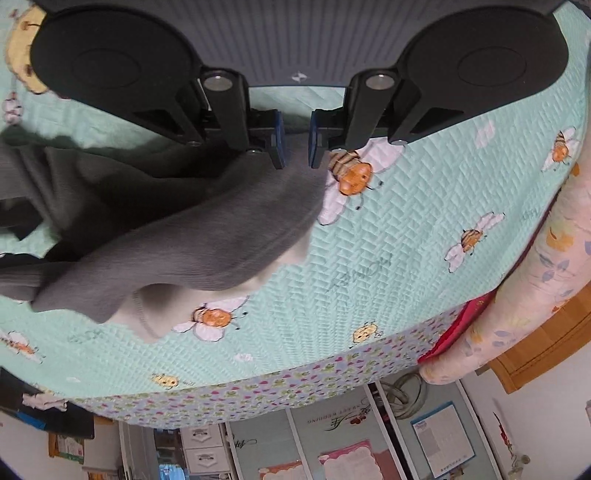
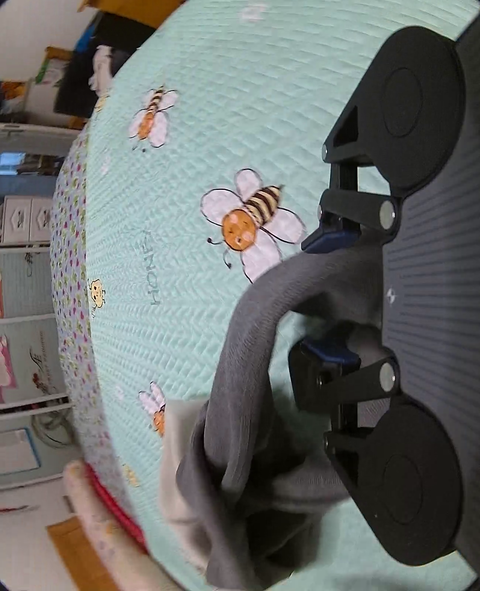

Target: Fold clothes

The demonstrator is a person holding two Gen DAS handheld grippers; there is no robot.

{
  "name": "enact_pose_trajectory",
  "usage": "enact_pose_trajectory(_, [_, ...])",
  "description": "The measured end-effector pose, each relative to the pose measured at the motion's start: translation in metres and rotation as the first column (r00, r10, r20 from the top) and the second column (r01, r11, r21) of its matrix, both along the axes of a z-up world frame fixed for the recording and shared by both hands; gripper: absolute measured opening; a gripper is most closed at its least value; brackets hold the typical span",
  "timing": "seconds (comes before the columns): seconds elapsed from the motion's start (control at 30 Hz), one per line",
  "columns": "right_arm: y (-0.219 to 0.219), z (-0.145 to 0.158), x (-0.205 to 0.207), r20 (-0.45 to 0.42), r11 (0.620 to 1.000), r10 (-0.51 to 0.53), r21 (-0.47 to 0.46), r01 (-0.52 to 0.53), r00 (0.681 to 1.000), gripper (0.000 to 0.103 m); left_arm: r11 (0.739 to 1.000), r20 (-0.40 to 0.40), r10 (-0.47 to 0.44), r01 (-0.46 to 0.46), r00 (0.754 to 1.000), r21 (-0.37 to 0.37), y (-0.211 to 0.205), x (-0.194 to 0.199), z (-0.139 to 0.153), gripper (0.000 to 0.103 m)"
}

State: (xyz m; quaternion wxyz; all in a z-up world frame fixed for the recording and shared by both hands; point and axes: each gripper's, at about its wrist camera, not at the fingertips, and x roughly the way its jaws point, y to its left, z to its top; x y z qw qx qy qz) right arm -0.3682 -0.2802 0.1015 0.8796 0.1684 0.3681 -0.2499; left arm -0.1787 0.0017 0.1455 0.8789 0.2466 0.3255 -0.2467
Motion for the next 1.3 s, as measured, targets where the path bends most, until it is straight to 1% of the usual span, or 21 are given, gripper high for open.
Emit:
enact_pose_trajectory(0.03, [0.006, 0.004, -0.004, -0.007, 1.0, -0.009, -0.005, 0.009, 1.0, 0.056, 1.0, -0.004, 0.004, -0.004, 1.0, -0.008, 0.0, -0.004, 0.002, 0.021])
enact_pose_trajectory(0.07, [0.011, 0.009, -0.008, -0.014, 1.0, -0.017, -0.011, 0.017, 1.0, 0.056, 1.0, -0.007, 0.013, -0.013, 1.0, -0.017, -0.001, -0.007, 0.003, 0.028])
enact_pose_trajectory(0.1, [0.019, 0.013, -0.009, -0.023, 1.0, -0.025, -0.017, 0.025, 0.999, 0.057, 0.999, -0.01, 0.021, -0.021, 1.0, -0.025, -0.001, -0.011, 0.005, 0.032])
enact_pose_trajectory(0.13, [0.027, 0.017, -0.01, -0.031, 0.999, -0.032, -0.024, 0.031, 0.999, 0.057, 0.999, -0.013, 0.03, -0.03, 0.999, -0.034, -0.001, -0.015, 0.007, 0.04])
enact_pose_trajectory(0.17, [0.034, 0.023, -0.011, -0.023, 0.999, -0.018, -0.029, 0.018, 1.0, 0.057, 0.998, -0.017, 0.038, -0.039, 0.999, -0.042, -0.001, -0.018, 0.009, 0.044])
enact_pose_trajectory(0.2, [0.041, 0.029, -0.011, -0.014, 0.999, -0.004, -0.035, 0.004, 1.0, 0.057, 0.998, -0.022, 0.045, -0.046, 0.999, -0.051, -0.001, -0.021, 0.011, 0.045])
enact_pose_trajectory(0.23, [0.048, 0.036, -0.01, 0.007, 0.999, 0.015, -0.042, -0.015, 1.0, 0.058, 0.997, -0.031, 0.053, -0.055, 0.998, -0.061, -0.001, -0.024, 0.014, 0.05])
enact_pose_trajectory(0.27, [0.057, 0.043, -0.009, 0.026, 0.998, 0.038, -0.042, -0.037, 0.999, 0.063, 0.995, -0.04, 0.065, -0.067, 0.997, -0.067, -0.001, -0.027, 0.016, 0.057])
enact_pose_trajectory(0.3, [0.067, 0.05, -0.008, 0.046, 0.997, 0.061, -0.041, -0.059, 0.997, 0.074, 0.994, -0.044, 0.079, -0.082, 0.996, -0.072, -0.001, -0.029, 0.019, 0.06])
enact_pose_trajectory(0.33, [0.076, 0.056, -0.006, 0.064, 0.996, 0.084, -0.041, -0.081, 0.994, 0.076, 0.993, -0.046, 0.091, -0.094, 0.995, -0.077, -0.001, -0.032, 0.021, 0.064])
enact_pose_trajectory(0.4, [0.093, 0.067, -0.002, 0.09, 0.991, 0.135, -0.024, -0.134, 0.987, 0.076, 0.989, -0.05, 0.116, -0.12, 0.992, -0.083, -0.001, -0.037, 0.025, 0.069])
enact_pose_trajectory(0.47, [0.108, 0.076, 0.002, 0.095, 0.987, 0.162, -0.006, -0.163, 0.982, 0.076, 0.986, -0.065, 0.148, -0.152, 0.987, -0.073, -0.003, -0.041, 0.027, 0.077])
enact_pose_trajectory(0.57, [0.127, 0.081, 0.014, 0.048, 0.981, 0.191, 0.034, -0.192, 0.98, 0.076, 0.979, -0.091, 0.193, -0.199, 0.977, -0.053, -0.007, -0.047, 0.029, 0.08])
enact_pose_trajectory(0.63, [0.136, 0.082, 0.024, 0.009, 0.981, 0.19, 0.043, -0.191, 0.982, 0.076, 0.975, -0.127, 0.221, -0.224, 0.967, -0.006, -0.014, -0.05, 0.025, 0.08])
enact_pose_trajectory(0.7, [0.144, 0.084, 0.033, -0.029, 0.981, 0.19, 0.052, -0.188, 0.981, 0.076, 0.974, -0.172, 0.226, -0.225, 0.959, 0.026, -0.021, -0.053, 0.019, 0.08])
enact_pose_trajectory(0.8, [0.15, 0.086, 0.045, -0.065, 0.984, 0.176, 0.047, -0.173, 0.982, 0.076, 0.976, -0.232, 0.218, -0.219, 0.948, 0.021, -0.024, -0.058, 0.012, 0.08])
enact_pose_trajectory(0.9, [0.153, 0.089, 0.052, -0.068, 0.984, 0.174, 0.044, -0.171, 0.982, 0.076, 0.976, -0.281, 0.209, -0.216, 0.937, 0.006, -0.025, -0.062, 0.007, 0.08])
enact_pose_trajectory(1.07, [0.153, 0.086, 0.059, -0.091, 0.984, 0.174, 0.052, -0.17, 0.981, 0.076, 0.97, -0.281, 0.235, -0.243, 0.931, 0.006, -0.022, -0.063, 0.008, 0.08])
enact_pose_trajectory(1.2, [0.155, 0.083, 0.061, -0.105, 0.985, 0.173, 0.028, -0.171, 0.979, 0.076, 0.967, -0.279, 0.247, -0.253, 0.928, 0.015, -0.021, -0.062, 0.006, 0.08])
enact_pose_trajectory(1.3, [0.153, 0.08, 0.061, -0.109, 0.984, 0.174, 0.038, -0.171, 0.979, 0.076, 0.967, -0.28, 0.249, -0.254, 0.927, 0.021, -0.022, -0.063, 0.005, 0.08])
